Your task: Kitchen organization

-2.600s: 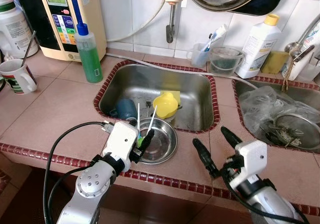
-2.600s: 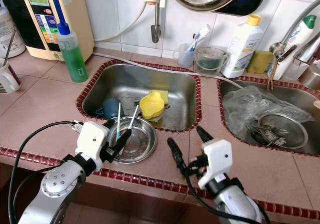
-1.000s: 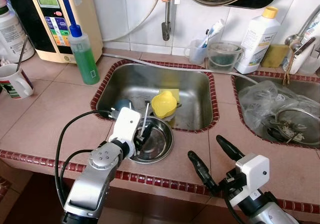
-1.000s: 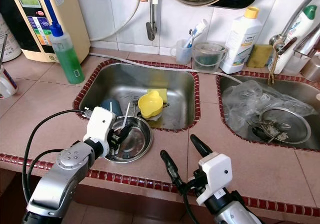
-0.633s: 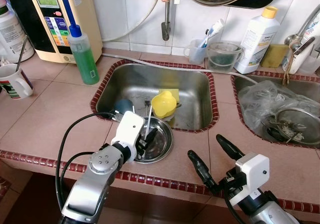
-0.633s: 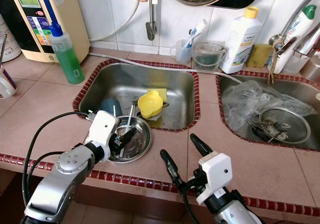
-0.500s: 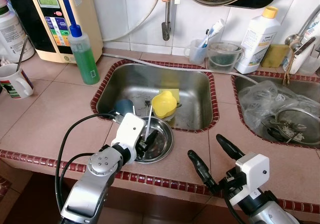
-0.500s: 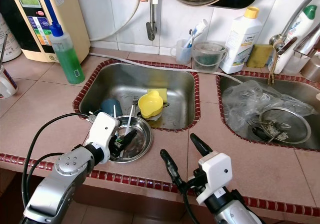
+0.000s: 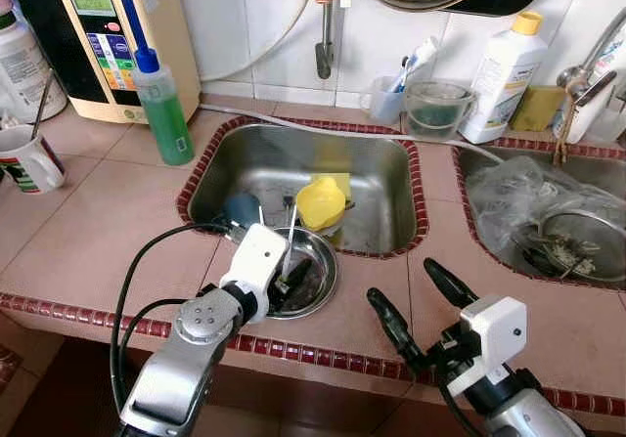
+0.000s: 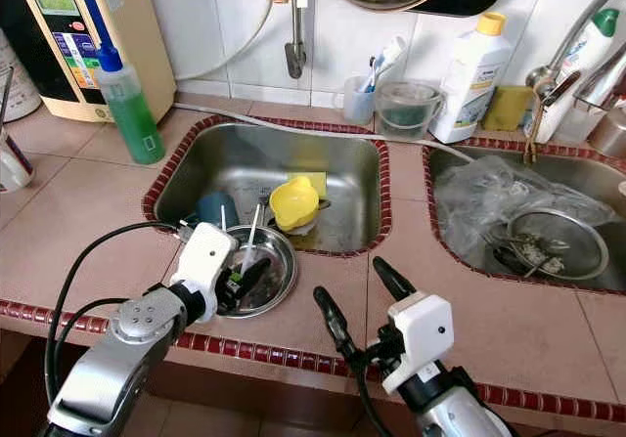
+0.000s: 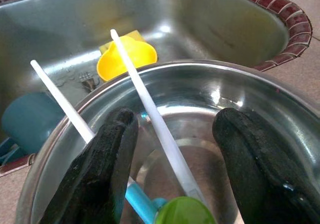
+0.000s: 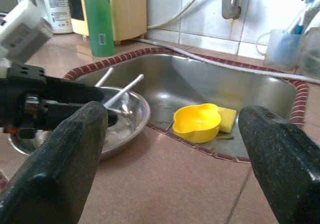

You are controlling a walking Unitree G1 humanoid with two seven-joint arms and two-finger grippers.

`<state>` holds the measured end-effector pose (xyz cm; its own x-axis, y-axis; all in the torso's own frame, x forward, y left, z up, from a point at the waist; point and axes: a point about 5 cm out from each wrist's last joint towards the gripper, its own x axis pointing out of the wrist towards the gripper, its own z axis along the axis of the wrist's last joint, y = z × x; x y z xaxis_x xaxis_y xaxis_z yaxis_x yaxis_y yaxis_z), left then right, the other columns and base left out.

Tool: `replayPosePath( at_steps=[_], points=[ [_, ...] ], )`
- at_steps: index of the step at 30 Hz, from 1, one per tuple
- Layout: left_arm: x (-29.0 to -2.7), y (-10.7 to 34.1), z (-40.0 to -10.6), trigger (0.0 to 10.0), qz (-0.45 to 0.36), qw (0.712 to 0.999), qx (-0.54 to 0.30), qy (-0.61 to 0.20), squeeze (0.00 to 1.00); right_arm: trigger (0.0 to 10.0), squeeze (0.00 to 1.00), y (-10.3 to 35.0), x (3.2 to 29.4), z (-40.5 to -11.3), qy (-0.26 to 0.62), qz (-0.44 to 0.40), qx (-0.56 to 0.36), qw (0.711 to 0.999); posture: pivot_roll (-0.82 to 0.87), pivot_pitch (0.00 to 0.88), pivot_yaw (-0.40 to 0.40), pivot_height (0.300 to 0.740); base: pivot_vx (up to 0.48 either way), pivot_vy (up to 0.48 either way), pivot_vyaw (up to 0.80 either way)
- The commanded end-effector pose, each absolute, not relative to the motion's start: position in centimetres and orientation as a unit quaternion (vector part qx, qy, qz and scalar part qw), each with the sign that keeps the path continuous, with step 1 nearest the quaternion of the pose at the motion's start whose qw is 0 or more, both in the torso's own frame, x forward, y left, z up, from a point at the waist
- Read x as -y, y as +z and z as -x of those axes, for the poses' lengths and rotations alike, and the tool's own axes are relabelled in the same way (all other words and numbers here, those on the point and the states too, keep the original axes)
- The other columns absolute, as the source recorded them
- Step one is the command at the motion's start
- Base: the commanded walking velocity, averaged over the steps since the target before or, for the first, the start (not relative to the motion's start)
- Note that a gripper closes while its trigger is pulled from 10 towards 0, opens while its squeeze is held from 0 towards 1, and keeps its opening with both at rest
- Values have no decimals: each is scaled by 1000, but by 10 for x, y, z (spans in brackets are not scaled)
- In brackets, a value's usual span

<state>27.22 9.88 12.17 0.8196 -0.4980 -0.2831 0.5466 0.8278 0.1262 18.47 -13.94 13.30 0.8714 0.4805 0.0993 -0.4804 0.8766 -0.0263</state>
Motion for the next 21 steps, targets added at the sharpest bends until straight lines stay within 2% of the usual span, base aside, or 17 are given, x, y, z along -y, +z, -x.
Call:
replayPosePath(
  at_steps=[1,13,14,15,16,19,20,21],
  points=[
    [-101,115,-273,10000,-104,947,-144,-268,0,10000,0,135,139,-184,249,2,52,967,-134,75,34,740,0,0,0],
    [-103,119,-278,10000,-132,943,-137,-273,0,10000,0,135,140,-186,244,2,53,968,-132,76,35,740,0,0,0],
    [-103,120,-278,9608,-136,942,-135,-274,0,10000,0,135,139,-186,244,2,53,968,-132,76,35,740,0,0,0],
    [-103,120,-277,7843,-137,942,-134,-277,0,10000,0,135,139,-186,244,2,53,968,-132,76,35,740,0,0,0],
    [-103,121,-277,7294,-148,939,-130,-283,0,10000,0,135,140,-187,243,2,53,968,-131,77,36,740,0,0,0],
    [-103,122,-277,7686,-154,938,-128,-284,0,10000,0,135,140,-187,243,3,54,968,-131,77,36,740,0,0,0],
    [-103,123,-277,10000,-155,938,-124,-285,0,10000,0,135,140,-187,243,2,54,968,-128,76,38,740,0,0,0],
    [-102,125,-277,10000,-149,938,-120,-289,0,10000,0,135,140,-187,243,3,54,968,-127,76,37,740,0,0,0]
  ],
)
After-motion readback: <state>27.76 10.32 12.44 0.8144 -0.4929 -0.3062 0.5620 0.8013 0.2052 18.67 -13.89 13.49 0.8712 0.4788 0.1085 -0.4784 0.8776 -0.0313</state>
